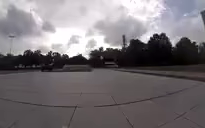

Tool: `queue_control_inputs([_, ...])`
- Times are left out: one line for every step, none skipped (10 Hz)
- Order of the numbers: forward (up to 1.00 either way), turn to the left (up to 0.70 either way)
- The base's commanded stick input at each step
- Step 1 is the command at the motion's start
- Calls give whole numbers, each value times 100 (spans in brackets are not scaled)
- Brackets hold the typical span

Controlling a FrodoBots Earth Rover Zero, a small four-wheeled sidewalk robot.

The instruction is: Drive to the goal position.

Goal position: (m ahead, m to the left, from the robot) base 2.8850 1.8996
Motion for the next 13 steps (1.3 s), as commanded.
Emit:
queue_control_inputs([70,0])
queue_control_inputs([70,0])
queue_control_inputs([70,-13])
queue_control_inputs([70,-32])
queue_control_inputs([70,-35])
queue_control_inputs([70,-35])
queue_control_inputs([70,-35])
queue_control_inputs([70,-35])
queue_control_inputs([70,-35])
queue_control_inputs([70,-33])
queue_control_inputs([70,-27])
queue_control_inputs([70,-22])
queue_control_inputs([70,-17])
